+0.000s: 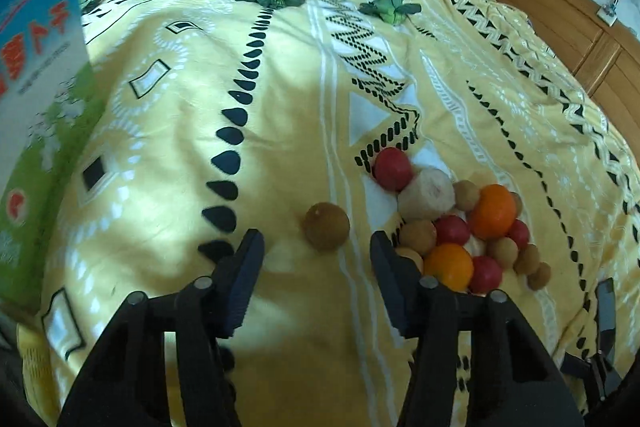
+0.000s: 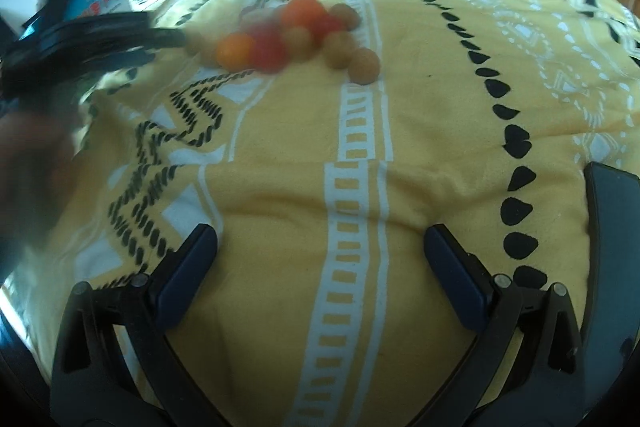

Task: Organize fruits
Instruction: 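Grasp a brown kiwi with the left tool while the right tool grasps a tan longan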

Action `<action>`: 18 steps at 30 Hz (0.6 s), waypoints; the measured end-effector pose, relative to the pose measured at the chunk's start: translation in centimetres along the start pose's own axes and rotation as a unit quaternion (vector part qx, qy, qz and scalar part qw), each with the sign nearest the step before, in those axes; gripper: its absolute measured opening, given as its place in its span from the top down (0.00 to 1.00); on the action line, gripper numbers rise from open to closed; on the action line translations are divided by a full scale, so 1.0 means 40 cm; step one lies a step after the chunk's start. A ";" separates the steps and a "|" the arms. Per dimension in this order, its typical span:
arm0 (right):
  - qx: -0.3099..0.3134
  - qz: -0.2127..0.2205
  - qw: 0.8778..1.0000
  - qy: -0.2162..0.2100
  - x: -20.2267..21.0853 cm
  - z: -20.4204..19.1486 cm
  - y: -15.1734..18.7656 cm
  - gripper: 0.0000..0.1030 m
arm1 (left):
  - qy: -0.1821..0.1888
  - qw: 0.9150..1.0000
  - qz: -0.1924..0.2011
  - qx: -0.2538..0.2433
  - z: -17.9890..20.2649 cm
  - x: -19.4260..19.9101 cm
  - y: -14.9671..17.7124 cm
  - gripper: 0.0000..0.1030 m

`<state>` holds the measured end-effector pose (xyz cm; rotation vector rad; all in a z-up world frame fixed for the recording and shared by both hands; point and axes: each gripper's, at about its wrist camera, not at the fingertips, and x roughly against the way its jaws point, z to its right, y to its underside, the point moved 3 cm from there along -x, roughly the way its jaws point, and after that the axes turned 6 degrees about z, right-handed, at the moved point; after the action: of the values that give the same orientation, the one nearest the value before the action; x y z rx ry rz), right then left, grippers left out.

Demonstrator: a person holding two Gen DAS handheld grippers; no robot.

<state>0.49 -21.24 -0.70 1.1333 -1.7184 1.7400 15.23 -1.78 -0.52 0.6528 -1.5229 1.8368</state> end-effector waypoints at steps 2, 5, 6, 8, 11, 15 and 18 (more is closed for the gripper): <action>0.004 -0.004 1.000 -0.010 -0.004 0.001 -0.004 0.00 | 0.000 1.000 -0.003 -0.003 0.002 -0.018 0.000 0.47; 0.014 -0.010 1.000 -0.007 -0.015 -0.003 -0.004 0.00 | -0.002 1.000 -0.001 -0.013 0.011 -0.032 -0.008 0.48; 0.025 -0.016 1.000 0.000 -0.021 -0.009 -0.006 0.00 | -0.002 1.000 -0.001 -0.017 0.011 -0.037 -0.015 0.51; 0.034 -0.025 0.999 0.005 -0.027 -0.013 -0.010 0.00 | 0.003 1.000 -0.007 -0.021 0.014 -0.047 -0.018 0.73; 0.010 -0.016 1.000 -0.014 -0.009 0.005 -0.015 0.04 | 0.016 1.000 -0.008 -0.013 0.003 -0.042 -0.013 0.76; -0.055 0.020 0.997 -0.044 0.049 0.046 -0.038 0.53 | 0.015 1.000 0.006 -0.006 -0.007 0.002 -0.003 0.76; -0.068 0.058 0.995 -0.051 0.073 0.058 -0.093 0.53 | 0.024 0.999 0.021 0.003 -0.007 0.046 0.012 0.76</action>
<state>2.33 -23.66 3.61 1.0996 -1.9684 1.6273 13.67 -1.24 0.45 0.5786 -1.5102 1.8766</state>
